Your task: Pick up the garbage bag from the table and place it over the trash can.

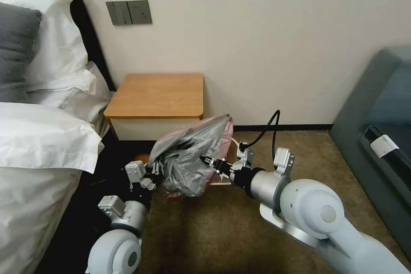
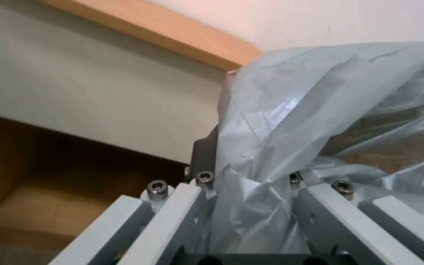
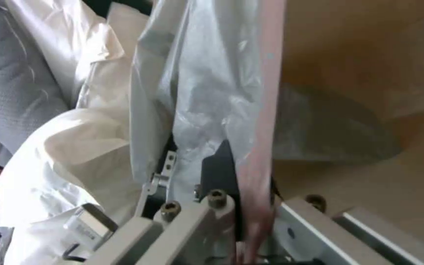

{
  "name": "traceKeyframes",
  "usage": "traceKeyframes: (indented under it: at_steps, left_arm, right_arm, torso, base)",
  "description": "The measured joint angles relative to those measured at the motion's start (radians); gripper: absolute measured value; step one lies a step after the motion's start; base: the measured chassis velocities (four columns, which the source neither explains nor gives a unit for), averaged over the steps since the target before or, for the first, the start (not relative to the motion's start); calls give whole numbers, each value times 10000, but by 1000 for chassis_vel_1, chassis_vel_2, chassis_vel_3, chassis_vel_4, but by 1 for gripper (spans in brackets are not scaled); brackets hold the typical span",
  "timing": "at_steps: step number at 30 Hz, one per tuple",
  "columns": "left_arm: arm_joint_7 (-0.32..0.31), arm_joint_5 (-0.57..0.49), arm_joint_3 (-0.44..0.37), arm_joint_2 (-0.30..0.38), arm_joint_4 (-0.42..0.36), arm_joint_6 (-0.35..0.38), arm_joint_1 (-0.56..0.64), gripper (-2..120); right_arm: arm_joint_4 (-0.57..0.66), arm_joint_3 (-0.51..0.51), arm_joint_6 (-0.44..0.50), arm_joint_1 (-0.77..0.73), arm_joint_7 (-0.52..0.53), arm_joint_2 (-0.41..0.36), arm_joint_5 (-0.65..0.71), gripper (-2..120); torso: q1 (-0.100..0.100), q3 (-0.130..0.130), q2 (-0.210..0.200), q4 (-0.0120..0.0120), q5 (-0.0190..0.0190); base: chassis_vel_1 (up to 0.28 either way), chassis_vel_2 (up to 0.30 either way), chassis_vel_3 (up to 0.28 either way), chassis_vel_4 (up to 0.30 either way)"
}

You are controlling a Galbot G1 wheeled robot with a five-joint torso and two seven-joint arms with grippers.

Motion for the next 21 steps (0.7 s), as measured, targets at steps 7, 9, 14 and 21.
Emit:
traceKeyframes:
  at_steps: [7, 9, 14, 21]
  left_arm:
    - [-762, -662, -12, -22, -18, 296, -186, 7]
    - [-890, -918, -97, -28, -51, 392, -221, 7]
    - [-954, -1301, -267, -19, -93, 520, -267, 7]
    - [-1110, -2130, -652, 9, -235, 782, -358, 7]
  right_arm:
    - [343, 419, -23, -245, -5, -278, -73, 0]
    - [486, 687, -72, -431, -20, -407, -53, 0]
    - [587, 1043, -117, -640, -51, -533, 10, 0]
    - [598, 1515, -138, -735, -64, -793, 20, 0]
  torso:
    - [0, 0, 0, 0, 0]
    - [0, 0, 0, 0, 0]
    - [0, 0, 0, 0, 0]
    - [0, 0, 0, 0, 0]
  base:
    - [0, 0, 0, 0]
    - [0, 0, 0, 0]
    - [0, 0, 0, 0]
    - [0, 0, 0, 0]
